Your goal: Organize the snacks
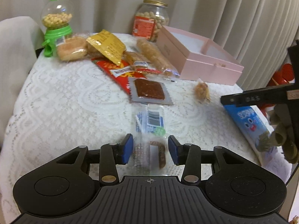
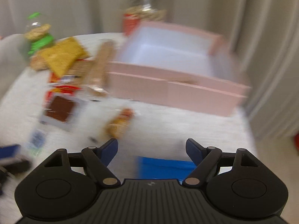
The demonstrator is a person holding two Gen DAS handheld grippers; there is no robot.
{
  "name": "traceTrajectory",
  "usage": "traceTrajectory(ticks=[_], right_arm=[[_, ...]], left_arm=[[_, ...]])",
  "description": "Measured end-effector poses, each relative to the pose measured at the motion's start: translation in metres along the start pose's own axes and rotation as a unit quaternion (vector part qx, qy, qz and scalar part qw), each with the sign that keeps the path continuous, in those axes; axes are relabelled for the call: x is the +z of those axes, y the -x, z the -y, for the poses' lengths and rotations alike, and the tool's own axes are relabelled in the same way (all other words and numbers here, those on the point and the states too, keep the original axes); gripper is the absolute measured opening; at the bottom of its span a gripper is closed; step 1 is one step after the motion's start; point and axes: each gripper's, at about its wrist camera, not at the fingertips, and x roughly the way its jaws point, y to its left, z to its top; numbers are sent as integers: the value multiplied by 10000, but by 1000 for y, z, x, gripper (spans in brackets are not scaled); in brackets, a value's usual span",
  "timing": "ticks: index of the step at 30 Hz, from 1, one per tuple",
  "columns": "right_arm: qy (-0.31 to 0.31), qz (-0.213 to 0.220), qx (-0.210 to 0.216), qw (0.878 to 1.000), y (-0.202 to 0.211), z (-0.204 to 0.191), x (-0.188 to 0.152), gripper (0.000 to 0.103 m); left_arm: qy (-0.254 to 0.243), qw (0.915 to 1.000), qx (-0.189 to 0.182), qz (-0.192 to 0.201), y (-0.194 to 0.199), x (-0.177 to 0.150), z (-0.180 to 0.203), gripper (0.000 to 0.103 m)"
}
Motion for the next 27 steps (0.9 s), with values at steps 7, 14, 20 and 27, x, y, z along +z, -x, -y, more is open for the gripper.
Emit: traceTrajectory(ticks=[7, 14, 20, 27], right_arm=[[-932, 31, 1010, 9905, -10, 8, 13, 78], [-315, -33, 682, 9972, -40, -47, 29, 22], [-396, 162, 994, 9941, -5, -30, 23, 20], [-659, 414, 1183, 9899, 49, 15, 1, 20]], left_arm=[[-283, 9995, -2, 158, -3, -6, 7, 49], [-351, 9992, 86, 140, 1, -10, 9, 47], [-640, 9975, 292, 60, 0, -10, 20, 43], [-604, 9972, 71, 431, 23, -17, 35, 41]])
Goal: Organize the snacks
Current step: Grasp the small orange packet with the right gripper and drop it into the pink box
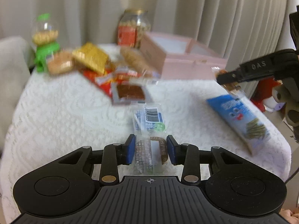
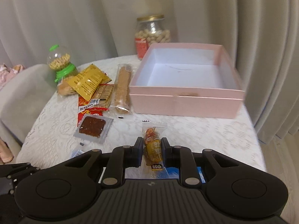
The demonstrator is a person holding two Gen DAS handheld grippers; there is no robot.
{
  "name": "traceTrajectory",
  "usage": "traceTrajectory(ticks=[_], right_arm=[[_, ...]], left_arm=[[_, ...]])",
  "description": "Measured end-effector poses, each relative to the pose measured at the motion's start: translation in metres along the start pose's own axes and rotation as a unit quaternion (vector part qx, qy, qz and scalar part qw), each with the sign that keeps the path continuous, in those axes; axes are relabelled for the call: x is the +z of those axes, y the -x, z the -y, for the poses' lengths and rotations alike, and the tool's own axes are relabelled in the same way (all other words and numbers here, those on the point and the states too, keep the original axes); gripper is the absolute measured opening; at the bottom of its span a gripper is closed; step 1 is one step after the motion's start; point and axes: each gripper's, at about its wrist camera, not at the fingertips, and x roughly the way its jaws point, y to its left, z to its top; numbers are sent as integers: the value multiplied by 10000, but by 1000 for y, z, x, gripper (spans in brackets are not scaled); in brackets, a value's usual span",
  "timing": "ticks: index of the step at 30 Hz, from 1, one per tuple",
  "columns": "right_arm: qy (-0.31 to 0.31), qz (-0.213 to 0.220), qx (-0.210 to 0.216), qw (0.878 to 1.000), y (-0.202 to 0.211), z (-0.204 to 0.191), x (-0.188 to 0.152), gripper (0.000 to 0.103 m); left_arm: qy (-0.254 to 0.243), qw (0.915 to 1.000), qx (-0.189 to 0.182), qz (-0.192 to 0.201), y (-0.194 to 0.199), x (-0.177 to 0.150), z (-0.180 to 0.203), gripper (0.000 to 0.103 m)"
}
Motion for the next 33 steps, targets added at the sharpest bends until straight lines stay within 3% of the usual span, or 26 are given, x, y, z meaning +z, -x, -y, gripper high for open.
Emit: traceTrajectory(ticks=[3, 7, 9, 12, 13, 14, 15, 17, 21, 24, 29, 33], right_arm=[[-225, 177, 115, 9995, 24, 15, 3, 20], [-455, 540, 336, 9969, 49, 33, 42, 20], [-438, 727, 315, 9959, 49, 38, 69, 20], [-317, 713, 157, 9968, 25, 45, 119, 22], [-250, 683, -43, 9973, 13, 47, 135, 33], [-253, 680, -344, 9968, 2, 49, 146, 52], [-254, 738, -649, 9948, -5, 52, 153, 58], [-159, 714, -930, 9930, -10, 56, 154, 59], [-64, 536, -798, 9953, -4, 62, 122, 61], [53, 212, -500, 9985, -14, 56, 96, 61], [402, -509, 220, 9977, -54, 16, 62, 61], [855, -642, 592, 9925, -67, -31, 61, 61]], left_arm=[[-117, 9984, -171, 520, 19, 25, 11, 41], [-60, 9905, -676, 1195, 25, 106, 17, 41], [111, 9868, -1034, 1243, 6, 148, 15, 42], [550, 9800, -1533, 1144, -55, 214, 3, 46], [814, 9811, -1529, 867, -85, 232, -4, 43], [1007, 9836, -1387, 562, -113, 243, -8, 42], [1072, 9859, -1233, 349, -133, 247, -10, 42], [1061, 9874, -1161, 194, -150, 241, -16, 42], [966, 9913, -892, 62, -154, 211, -41, 42], [959, 9946, -385, -16, -156, 191, -58, 42], [1067, 9937, -231, 262, -132, 158, -78, 42], [1066, 9931, -139, 478, -97, 131, -92, 42]])
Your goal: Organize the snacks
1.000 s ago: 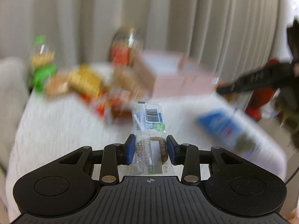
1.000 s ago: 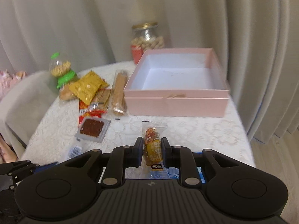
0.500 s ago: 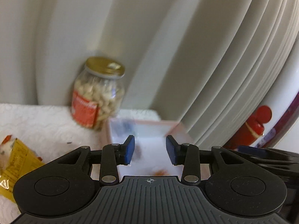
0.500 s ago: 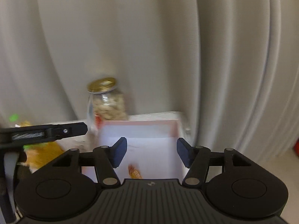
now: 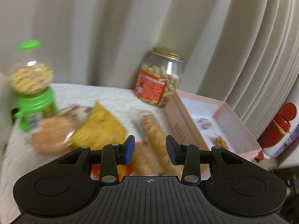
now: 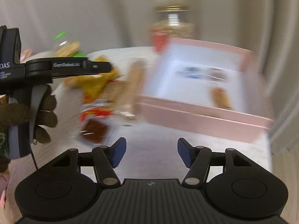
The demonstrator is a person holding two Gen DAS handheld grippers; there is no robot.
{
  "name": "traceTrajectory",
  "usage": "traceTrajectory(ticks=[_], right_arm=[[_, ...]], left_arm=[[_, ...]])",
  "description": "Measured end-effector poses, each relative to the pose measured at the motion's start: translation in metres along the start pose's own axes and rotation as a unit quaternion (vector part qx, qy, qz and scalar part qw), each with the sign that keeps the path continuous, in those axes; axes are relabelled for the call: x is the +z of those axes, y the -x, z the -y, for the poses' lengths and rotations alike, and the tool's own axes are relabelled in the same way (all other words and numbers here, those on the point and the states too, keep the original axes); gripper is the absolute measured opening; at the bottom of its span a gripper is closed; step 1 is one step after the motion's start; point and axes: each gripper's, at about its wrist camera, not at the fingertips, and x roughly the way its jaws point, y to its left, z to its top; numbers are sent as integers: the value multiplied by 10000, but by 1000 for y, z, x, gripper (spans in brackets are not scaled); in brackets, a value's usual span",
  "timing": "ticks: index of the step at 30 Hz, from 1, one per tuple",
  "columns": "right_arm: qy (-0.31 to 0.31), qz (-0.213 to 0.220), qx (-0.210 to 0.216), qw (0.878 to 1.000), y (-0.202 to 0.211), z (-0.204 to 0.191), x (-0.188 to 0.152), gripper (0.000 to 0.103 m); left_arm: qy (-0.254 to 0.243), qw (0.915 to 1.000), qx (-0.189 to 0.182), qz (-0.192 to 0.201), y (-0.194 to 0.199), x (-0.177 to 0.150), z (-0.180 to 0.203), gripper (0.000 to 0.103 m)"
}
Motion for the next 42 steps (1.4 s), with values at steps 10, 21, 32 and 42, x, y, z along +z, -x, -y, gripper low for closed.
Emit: traceTrajectory(ticks=[10, 21, 32, 42], right_arm=[[134, -351, -340, 9987, -78, -53, 121, 61], [-122, -1067, -1356, 9849, -156, -50, 135, 35], [49, -1732, -211, 9847, -70, -74, 39, 30], [428, -927, -1070, 9890, -18, -38, -6, 50]], left_arm=[[605, 9969, 128, -481, 30, -44, -42, 42], [1299, 9905, -193, -408, 49, -72, -85, 42], [1094, 9915, -420, -570, 49, -69, -67, 42], [603, 9935, -271, -932, 57, -69, -44, 42]])
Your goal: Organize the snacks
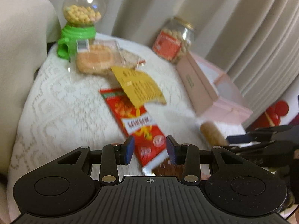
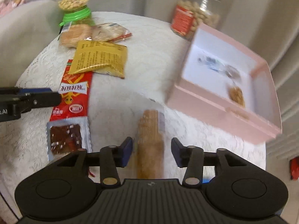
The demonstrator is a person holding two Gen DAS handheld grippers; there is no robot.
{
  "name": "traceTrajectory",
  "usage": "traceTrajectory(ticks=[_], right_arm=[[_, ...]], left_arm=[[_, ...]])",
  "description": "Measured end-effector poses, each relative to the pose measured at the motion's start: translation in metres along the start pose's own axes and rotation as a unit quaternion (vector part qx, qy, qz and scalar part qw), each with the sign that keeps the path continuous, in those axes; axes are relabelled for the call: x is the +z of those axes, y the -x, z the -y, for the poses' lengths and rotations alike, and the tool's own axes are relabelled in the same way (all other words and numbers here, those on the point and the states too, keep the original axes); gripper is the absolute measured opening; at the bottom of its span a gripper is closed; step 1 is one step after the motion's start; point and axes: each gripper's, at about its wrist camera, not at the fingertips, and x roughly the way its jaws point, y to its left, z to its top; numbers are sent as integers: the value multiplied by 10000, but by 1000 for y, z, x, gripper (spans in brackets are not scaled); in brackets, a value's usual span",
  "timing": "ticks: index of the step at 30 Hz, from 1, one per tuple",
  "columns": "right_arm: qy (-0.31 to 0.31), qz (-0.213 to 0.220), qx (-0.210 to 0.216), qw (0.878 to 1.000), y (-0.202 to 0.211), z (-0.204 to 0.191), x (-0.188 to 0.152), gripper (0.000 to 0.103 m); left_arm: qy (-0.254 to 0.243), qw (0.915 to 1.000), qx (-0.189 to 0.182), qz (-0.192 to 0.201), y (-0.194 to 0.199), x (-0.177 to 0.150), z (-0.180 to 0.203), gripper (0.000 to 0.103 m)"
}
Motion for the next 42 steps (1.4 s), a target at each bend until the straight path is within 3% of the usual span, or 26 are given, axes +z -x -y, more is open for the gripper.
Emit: traceTrajectory(ticks=[3, 6, 12, 14, 17, 20, 24, 29, 30, 32, 35, 42], right_arm=[[-195, 196, 259, 9993, 15, 6, -16, 55], [-193, 329, 787, 9962, 33, -6, -36, 61], [-58, 668, 1172, 9908, 49, -36, -56, 64], [-10, 721, 1264, 9894, 49, -45, -57, 69], [7, 627, 1461, 9873, 46, -59, -58, 70], [180, 528, 1481, 9874, 37, -72, -58, 71], [821, 694, 1093, 9882, 40, -77, -68, 71], [862, 1071, -581, 9888, 45, -53, -74, 71], [623, 1008, -451, 9919, 46, -42, -74, 71], [93, 769, 316, 9965, 49, -22, -74, 71], [-443, 517, 1248, 9898, 53, -13, -75, 71], [-396, -189, 1925, 9803, 39, -55, -74, 71]], left_arm=[[6, 9998, 39, -209, -1, -11, -1, 42], [0, 9997, -28, -245, 1, -19, 3, 42], [148, 9968, -504, -601, 6, -24, 13, 42], [62, 9982, -348, -477, 13, -23, 16, 42], [-150, 9996, 229, -82, 24, -18, 23, 42], [-263, 9990, 355, -14, 27, -15, 28, 42], [-707, 9958, 582, -8, 26, -19, 42, 42], [-955, 9928, 711, -115, 16, -24, 50, 42], [-974, 9925, 731, -122, 15, -25, 51, 42], [-1042, 9909, 845, -93, 15, -25, 53, 42], [-1163, 9871, 1099, 17, 19, -25, 53, 42], [-1181, 9853, 1229, 104, 31, -29, 45, 42]])
